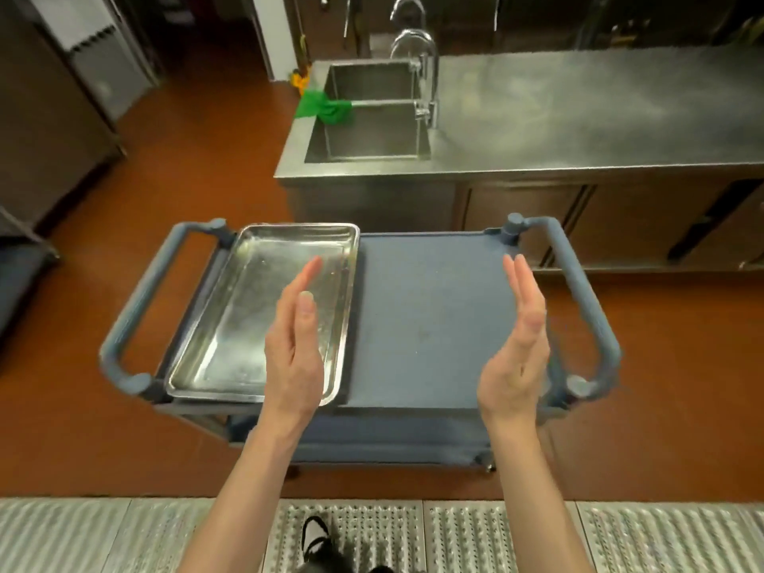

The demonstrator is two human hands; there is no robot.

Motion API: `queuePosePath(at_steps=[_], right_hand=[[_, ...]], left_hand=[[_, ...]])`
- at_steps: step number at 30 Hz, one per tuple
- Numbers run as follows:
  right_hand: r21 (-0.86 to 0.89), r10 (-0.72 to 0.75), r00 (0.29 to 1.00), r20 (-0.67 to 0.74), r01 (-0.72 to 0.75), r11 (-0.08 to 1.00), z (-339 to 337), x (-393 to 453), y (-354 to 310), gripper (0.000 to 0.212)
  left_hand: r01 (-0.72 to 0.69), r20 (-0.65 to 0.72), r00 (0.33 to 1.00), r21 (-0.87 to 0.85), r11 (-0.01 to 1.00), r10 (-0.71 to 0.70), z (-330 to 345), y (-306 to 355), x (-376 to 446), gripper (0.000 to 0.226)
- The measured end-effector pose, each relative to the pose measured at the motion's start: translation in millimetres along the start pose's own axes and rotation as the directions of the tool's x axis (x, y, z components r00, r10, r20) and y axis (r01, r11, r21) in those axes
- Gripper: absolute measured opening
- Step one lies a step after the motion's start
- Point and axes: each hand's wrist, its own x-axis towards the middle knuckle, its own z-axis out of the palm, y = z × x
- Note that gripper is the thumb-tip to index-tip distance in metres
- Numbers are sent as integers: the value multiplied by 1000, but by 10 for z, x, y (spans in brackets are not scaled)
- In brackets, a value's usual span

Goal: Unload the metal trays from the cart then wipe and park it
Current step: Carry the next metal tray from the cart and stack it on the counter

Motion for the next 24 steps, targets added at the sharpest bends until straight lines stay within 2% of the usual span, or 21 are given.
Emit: queuePosePath(at_steps=[6,11,17,21,24], right_hand=[[36,-4,992,128,0,999,779,-109,-29,62],[28,27,986,166,-32,999,1330,-230,-39,69],[-70,109,982,154,-99,993,1929,-429,135,71],[-136,207,969,131,-190,972,2266,-583,338,56],[-166,258,961,102,-239,957,2469,-675,503,67]], left_hand=[[75,-127,989,44,996,-69,-691,-299,107,56],[132,-156,980,51,990,-122,-1192,-689,309,56],[193,-102,978,103,976,-182,-1708,-1252,556,52],[246,-54,969,136,960,-241,-1977,-1644,657,55],[262,-1,964,179,948,-266,-2116,-1900,699,59]])
